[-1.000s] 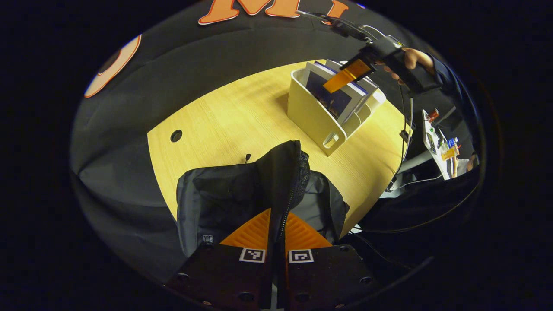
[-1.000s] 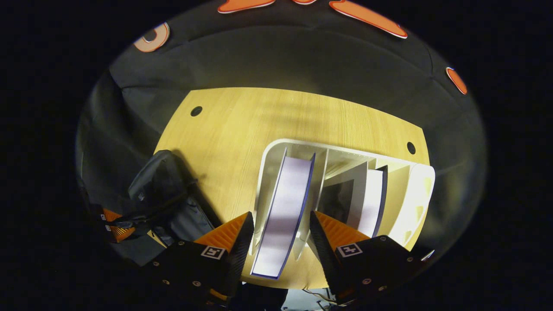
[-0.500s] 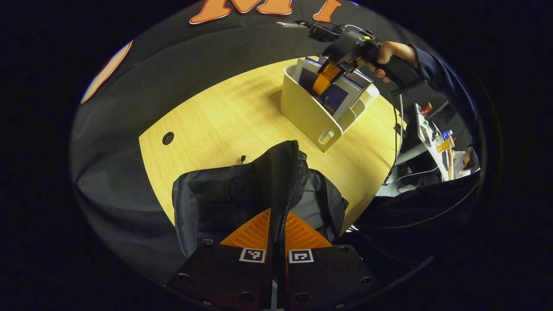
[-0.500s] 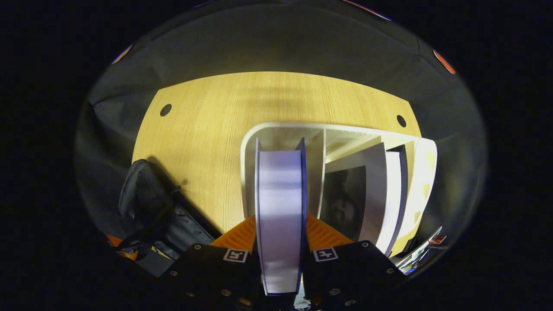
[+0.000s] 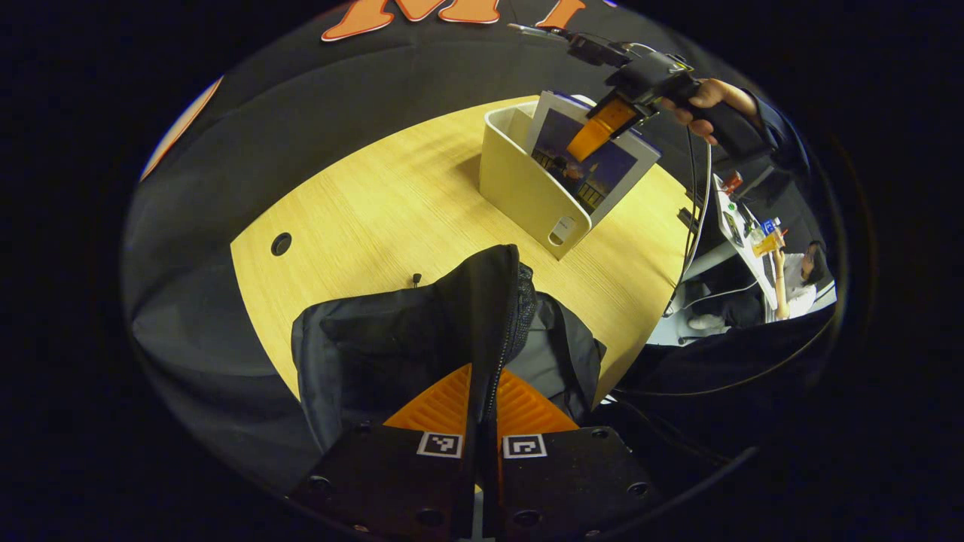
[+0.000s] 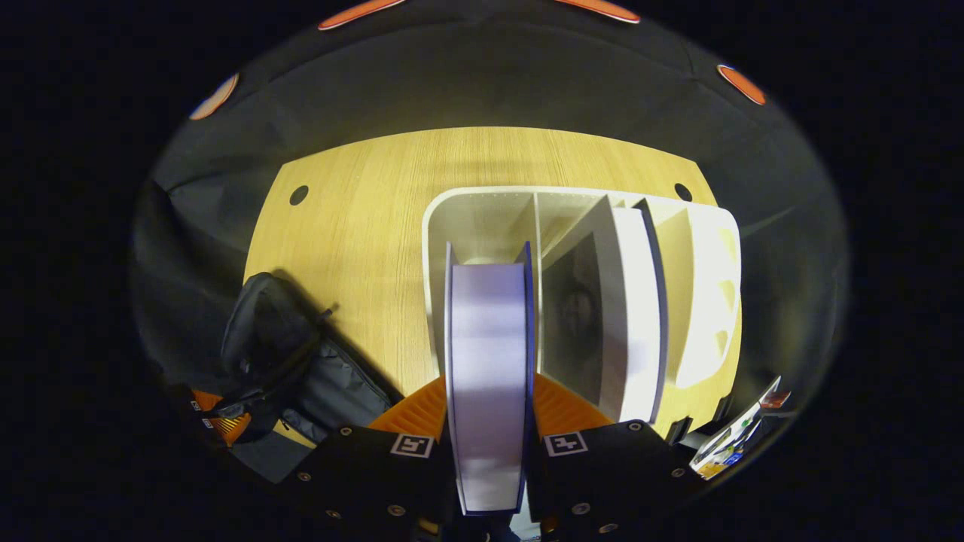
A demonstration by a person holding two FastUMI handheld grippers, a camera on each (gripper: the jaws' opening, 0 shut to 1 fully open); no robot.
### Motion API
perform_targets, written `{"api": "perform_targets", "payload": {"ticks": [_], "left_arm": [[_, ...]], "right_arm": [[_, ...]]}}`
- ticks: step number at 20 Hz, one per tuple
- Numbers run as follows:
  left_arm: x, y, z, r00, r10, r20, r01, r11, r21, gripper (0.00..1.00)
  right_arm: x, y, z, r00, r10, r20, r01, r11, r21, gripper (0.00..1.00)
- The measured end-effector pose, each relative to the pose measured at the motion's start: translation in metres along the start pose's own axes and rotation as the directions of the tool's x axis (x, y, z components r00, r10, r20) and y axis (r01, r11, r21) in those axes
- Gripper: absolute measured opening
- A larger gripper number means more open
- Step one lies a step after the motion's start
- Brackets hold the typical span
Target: Open the schoolbag, grab two books from the bookshelf and put them into the schoolbag.
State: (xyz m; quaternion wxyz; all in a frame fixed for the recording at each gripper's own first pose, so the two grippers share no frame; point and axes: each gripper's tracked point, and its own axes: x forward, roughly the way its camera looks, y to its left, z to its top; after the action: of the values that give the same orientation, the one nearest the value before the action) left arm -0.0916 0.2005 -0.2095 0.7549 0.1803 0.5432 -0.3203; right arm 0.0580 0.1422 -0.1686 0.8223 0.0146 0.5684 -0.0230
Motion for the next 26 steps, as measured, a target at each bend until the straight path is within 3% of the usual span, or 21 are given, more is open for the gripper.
{"api": "perform_targets", "payload": {"ticks": [13,16,21,26], "left_arm": [[0.016,-0.004,-0.004,1.000,-0.022,-0.021,0.022,1.000,-0.018,0.06],[0.018,-0.005,-0.003,1.000,-0.018,-0.022,0.017,0.999,-0.030,0.06],[0.017,-0.008,-0.001,1.000,0.001,-0.010,-0.001,0.999,-0.032,0.06],[0.015,-0.009,-0.003,1.000,0.011,0.013,-0.010,0.999,-0.046,0.06]], "right_arm": [[-0.050,-0.024,-0.110,0.994,0.087,0.069,-0.092,0.994,0.067,0.38],[-0.057,-0.026,-0.135,0.987,0.133,0.087,-0.143,0.983,0.118,0.38],[-0.065,-0.024,-0.170,0.962,0.233,0.141,-0.259,0.944,0.206,0.38],[-0.066,-0.006,-0.188,0.904,0.373,0.210,-0.422,0.858,0.292,0.37]]}}
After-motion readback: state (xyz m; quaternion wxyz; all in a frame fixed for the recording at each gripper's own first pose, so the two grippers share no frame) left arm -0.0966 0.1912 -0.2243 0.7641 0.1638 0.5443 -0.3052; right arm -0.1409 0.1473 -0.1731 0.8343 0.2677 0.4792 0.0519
